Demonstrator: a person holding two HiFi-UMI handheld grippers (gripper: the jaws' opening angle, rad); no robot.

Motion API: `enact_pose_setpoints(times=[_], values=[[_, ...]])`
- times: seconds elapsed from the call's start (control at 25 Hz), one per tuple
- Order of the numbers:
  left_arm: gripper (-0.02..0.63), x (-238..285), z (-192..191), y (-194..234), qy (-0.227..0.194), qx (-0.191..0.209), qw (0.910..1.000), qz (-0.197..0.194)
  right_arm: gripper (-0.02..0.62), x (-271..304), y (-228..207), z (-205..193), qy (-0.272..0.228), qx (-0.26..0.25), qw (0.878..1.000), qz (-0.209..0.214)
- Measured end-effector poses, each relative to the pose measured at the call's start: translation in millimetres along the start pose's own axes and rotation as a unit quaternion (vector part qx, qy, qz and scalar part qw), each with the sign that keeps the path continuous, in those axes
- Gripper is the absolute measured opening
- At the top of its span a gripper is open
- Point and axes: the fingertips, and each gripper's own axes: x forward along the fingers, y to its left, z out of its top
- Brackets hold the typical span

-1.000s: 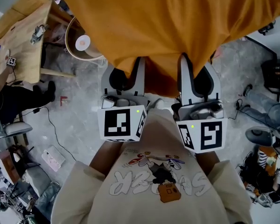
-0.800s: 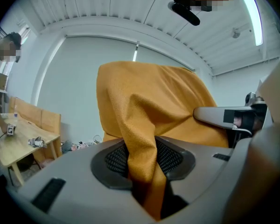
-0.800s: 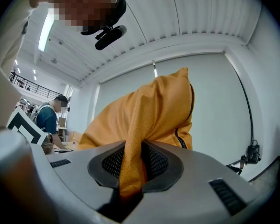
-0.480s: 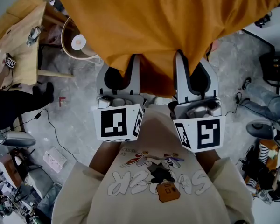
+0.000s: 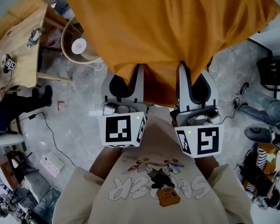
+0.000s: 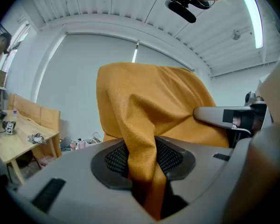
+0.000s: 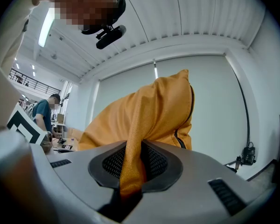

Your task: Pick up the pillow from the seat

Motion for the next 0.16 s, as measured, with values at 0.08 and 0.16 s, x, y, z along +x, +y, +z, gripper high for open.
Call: enact_pose_setpoints(times=[0.08, 0.16], values=[[0.146, -2.1, -3.0, -1.7, 0.006, 0.000, 1.0000, -0.004, 0.083, -3.6, 0.7, -2.2, 0.004, -0.001, 1.000, -0.005], [0.146, -4.3, -5.5, -2.9, 0.010, 0.001, 0.9999, -0.008, 0.083, -6.7, 1.5, -4.5, 0.009, -0.001, 1.000, -0.010]])
